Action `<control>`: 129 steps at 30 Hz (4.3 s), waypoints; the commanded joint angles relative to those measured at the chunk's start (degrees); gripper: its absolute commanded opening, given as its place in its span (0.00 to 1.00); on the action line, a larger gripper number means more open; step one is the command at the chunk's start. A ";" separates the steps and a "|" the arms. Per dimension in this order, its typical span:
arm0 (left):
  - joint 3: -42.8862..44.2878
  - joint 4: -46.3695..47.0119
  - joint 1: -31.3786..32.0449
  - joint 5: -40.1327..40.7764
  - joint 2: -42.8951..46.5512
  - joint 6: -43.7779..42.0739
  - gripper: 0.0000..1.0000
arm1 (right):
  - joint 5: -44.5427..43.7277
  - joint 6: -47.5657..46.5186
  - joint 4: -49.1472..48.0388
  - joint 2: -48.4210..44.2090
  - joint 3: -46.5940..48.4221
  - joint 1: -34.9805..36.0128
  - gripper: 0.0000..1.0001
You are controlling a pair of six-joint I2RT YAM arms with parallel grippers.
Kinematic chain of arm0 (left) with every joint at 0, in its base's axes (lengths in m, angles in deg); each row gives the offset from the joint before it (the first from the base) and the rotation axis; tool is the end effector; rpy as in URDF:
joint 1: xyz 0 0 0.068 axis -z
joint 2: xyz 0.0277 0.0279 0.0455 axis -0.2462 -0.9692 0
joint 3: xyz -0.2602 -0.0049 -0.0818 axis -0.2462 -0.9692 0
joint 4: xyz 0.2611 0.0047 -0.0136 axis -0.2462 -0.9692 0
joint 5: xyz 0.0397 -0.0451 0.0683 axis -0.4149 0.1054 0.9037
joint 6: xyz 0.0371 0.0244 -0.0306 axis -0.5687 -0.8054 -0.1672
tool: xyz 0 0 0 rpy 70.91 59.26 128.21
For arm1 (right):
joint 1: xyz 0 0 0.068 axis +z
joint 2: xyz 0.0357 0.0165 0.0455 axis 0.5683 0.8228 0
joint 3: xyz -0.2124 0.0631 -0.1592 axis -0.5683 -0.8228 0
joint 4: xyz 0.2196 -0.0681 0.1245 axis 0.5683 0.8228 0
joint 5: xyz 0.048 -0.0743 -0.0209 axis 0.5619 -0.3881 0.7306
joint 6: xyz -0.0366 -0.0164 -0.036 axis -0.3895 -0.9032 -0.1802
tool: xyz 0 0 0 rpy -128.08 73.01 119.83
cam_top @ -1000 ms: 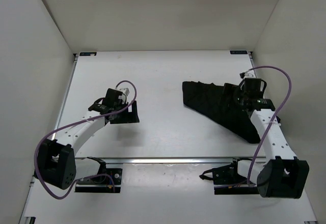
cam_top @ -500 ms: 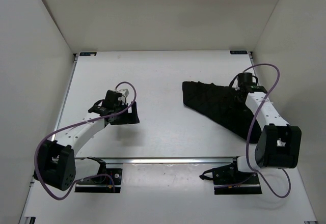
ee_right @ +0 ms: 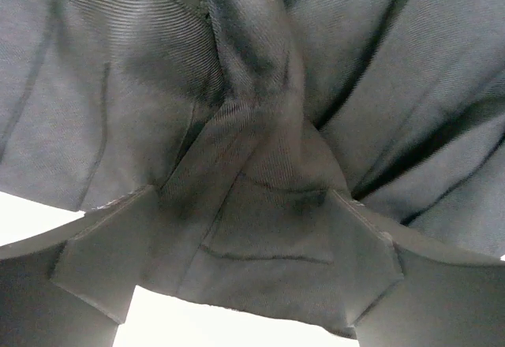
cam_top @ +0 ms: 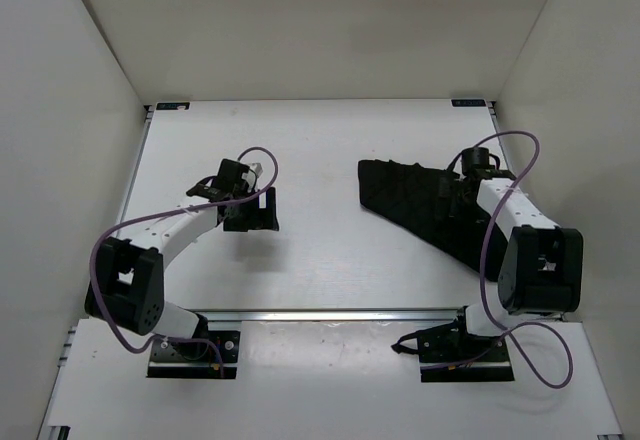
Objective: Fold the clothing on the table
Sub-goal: Grab the skirt from the pile, then move the skirt to the center of the board, then flatten the skirt out
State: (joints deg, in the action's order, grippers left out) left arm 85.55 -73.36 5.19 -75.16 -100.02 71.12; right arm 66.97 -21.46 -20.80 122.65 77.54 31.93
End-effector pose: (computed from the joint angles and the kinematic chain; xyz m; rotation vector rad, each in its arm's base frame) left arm 0.2568 -0.0961 0.2018 0.0760 2.7044 -0.3961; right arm 0.2841 -0.0182 0.2084 0.2696 2.7246 -0.1639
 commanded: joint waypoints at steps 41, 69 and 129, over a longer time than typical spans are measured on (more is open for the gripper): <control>3.84 -1.10 -6.88 -5.39 23.43 0.15 0.98 | 34.17 8.42 -20.95 -17.17 6.28 8.96 0.00; -18.03 26.58 13.00 -13.83 14.65 27.64 0.99 | 38.31 16.68 -29.83 -1.10 -1.61 31.79 0.00; 27.29 19.63 -5.64 -7.41 -1.81 8.15 0.07 | 31.89 -2.57 -14.69 -2.22 30.52 3.75 0.00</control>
State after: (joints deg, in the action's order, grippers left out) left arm 126.01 -50.37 3.66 -87.33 -103.61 82.88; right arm 104.24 -22.16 -33.22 122.30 120.03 37.64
